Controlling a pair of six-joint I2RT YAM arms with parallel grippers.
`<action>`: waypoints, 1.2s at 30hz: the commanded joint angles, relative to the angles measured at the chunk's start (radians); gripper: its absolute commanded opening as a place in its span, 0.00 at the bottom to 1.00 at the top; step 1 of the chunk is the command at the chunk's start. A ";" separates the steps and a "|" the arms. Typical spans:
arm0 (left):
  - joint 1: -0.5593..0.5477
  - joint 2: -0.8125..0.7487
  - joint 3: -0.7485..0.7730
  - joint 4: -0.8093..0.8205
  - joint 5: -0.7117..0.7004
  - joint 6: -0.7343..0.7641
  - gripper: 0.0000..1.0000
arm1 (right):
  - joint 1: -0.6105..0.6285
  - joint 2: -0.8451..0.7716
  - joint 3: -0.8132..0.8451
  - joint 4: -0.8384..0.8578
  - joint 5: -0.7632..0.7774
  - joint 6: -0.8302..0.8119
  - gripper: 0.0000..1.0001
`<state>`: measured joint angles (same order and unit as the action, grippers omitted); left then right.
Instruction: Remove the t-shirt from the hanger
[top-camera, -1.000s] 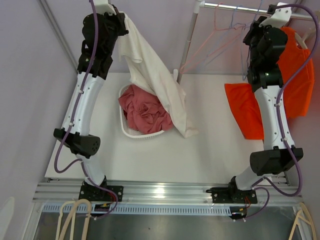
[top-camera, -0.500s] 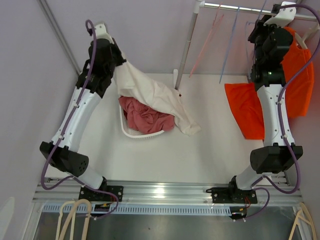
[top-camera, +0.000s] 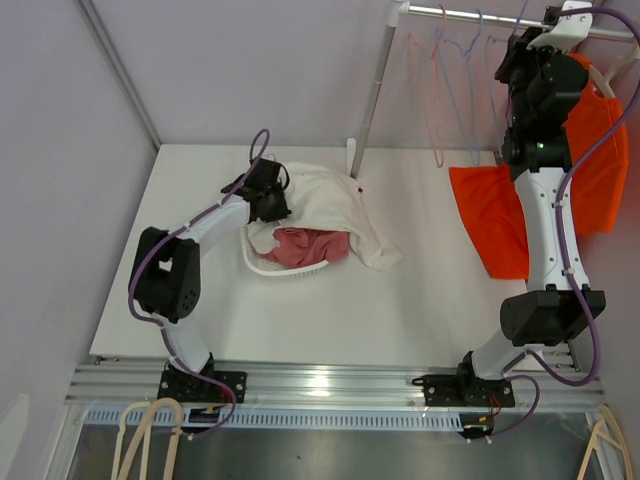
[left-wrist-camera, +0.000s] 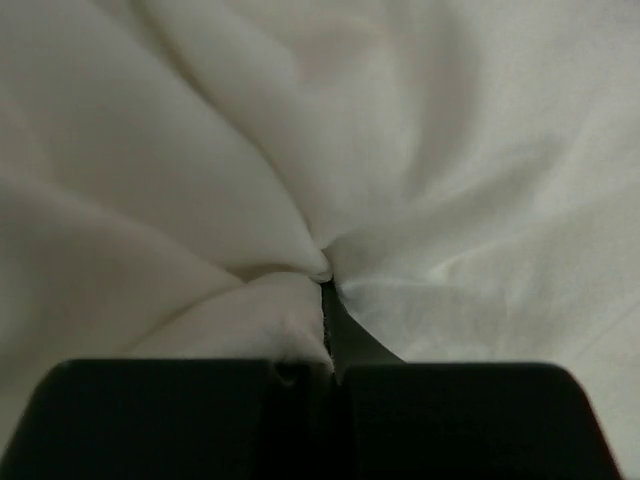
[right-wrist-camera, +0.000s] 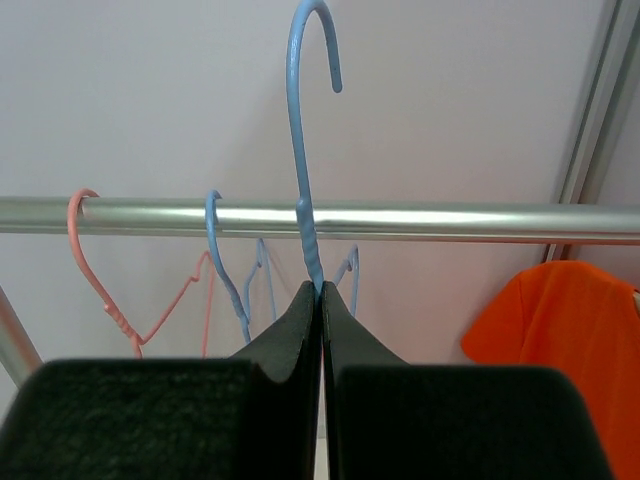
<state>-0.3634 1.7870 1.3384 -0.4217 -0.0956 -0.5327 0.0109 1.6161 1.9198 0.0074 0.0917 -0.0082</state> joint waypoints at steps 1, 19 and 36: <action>-0.034 0.047 -0.016 0.061 0.160 -0.032 0.01 | -0.002 0.025 0.054 0.065 -0.029 0.004 0.00; -0.035 -0.036 0.074 0.038 0.028 0.017 0.90 | 0.000 0.077 0.035 0.039 -0.015 0.011 0.00; -0.126 -0.495 -0.022 0.143 -0.104 0.109 0.99 | -0.002 0.110 0.028 0.011 -0.009 -0.006 0.00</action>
<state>-0.4885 1.3006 1.3251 -0.2939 -0.1810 -0.4534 0.0109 1.7187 1.9446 0.0044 0.0727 -0.0048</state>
